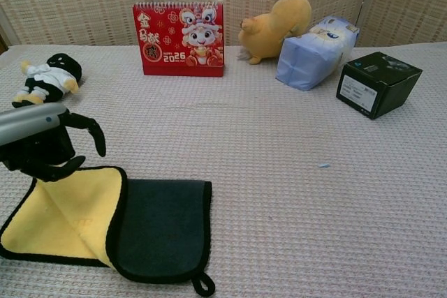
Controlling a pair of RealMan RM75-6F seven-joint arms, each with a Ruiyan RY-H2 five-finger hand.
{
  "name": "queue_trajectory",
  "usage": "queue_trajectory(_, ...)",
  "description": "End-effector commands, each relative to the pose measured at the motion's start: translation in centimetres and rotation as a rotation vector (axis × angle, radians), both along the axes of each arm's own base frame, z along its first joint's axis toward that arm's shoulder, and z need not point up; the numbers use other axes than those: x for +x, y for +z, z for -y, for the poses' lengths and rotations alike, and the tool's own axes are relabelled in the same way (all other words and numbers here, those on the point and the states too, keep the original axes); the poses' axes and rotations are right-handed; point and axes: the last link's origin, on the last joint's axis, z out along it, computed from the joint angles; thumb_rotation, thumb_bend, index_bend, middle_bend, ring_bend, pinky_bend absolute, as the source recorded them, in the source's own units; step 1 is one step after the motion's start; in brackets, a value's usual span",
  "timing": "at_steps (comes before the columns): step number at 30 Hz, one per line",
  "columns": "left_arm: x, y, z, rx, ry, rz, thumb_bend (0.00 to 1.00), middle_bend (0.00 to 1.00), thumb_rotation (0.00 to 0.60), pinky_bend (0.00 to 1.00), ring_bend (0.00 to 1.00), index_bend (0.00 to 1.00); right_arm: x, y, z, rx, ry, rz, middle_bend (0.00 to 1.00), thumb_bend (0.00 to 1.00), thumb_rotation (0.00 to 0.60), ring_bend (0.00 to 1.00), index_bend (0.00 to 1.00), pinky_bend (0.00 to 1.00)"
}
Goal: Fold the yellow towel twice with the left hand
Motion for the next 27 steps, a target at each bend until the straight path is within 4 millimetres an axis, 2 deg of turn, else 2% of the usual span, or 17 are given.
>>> queue_trajectory(1,0.6,-0.1,-1.7,-0.086,0.03,-0.037,0.6,1.0,0.6,1.0,1.0,0.36,-0.1,0.1,0.1,-0.001,-0.003,0.0,0.0,0.45,0.6,0.0,0.0,0.0)
queue_trajectory(8,0.8,-0.8,-3.4,-0.064,0.037,-0.051,0.6,1.0,0.6,1.0,1.0,0.27,-0.3,0.1,0.2,0.0,-0.013,0.0,0.0,0.45,0.6,0.0,0.0,0.0)
queue_trajectory(18,-0.1,-1.8,-4.5,-0.09,0.067,-0.069,0.6,1.0,0.6,1.0,1.0,0.37,-0.6,0.3,0.5,-0.01,-0.029,-0.003,0.0,0.45,0.6,0.0,0.0,0.0)
queue_trajectory(27,-0.4,-2.5,-4.4,-0.119,0.066,-0.081,0.6,1.0,0.6,1.0,1.0,0.38,-0.7,0.3,0.6,-0.011,-0.034,-0.004,0.0,0.45,0.6,0.0,0.0,0.0)
